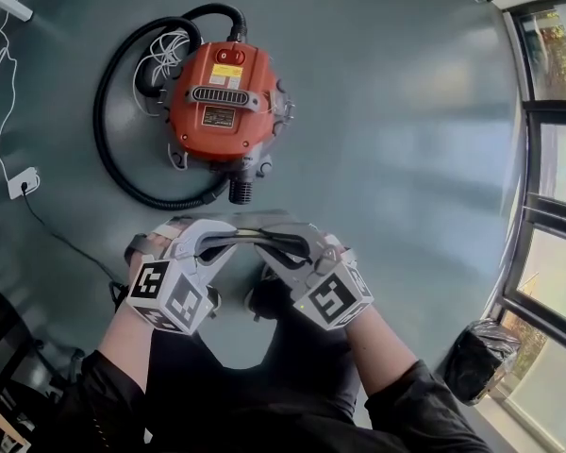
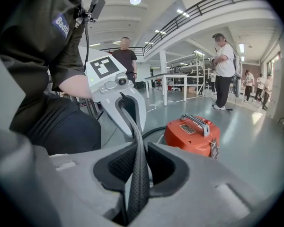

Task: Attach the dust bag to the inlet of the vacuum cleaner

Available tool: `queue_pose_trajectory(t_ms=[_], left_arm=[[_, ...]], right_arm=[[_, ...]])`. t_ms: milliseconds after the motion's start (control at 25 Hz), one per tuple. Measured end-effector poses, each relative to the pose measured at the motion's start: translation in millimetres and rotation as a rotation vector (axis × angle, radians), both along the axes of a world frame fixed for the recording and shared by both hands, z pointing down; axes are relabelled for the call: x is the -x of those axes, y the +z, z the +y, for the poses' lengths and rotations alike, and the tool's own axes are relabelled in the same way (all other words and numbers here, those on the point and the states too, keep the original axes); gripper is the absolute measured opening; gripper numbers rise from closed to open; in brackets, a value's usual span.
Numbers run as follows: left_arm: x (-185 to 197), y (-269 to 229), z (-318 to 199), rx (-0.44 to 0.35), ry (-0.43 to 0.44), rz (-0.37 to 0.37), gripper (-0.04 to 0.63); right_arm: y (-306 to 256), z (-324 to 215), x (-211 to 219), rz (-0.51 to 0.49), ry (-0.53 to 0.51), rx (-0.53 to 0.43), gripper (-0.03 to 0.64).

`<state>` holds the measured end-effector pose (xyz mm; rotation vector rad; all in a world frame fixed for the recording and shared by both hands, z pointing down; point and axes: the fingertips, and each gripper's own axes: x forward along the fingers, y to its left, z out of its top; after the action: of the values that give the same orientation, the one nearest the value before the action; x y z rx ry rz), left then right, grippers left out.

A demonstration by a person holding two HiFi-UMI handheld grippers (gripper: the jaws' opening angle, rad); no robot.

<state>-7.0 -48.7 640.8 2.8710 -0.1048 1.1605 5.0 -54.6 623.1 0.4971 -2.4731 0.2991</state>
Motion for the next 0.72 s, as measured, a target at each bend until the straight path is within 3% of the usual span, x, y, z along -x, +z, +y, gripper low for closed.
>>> queue_pose_trajectory(t_ms=[720], left_arm=[[2.2, 89.8, -1.1, -0.025, 0.017, 0.010, 0.051]], right_arm=[[90.0, -0.5, 2.5, 0.004, -0.024, -0.032, 0.049]])
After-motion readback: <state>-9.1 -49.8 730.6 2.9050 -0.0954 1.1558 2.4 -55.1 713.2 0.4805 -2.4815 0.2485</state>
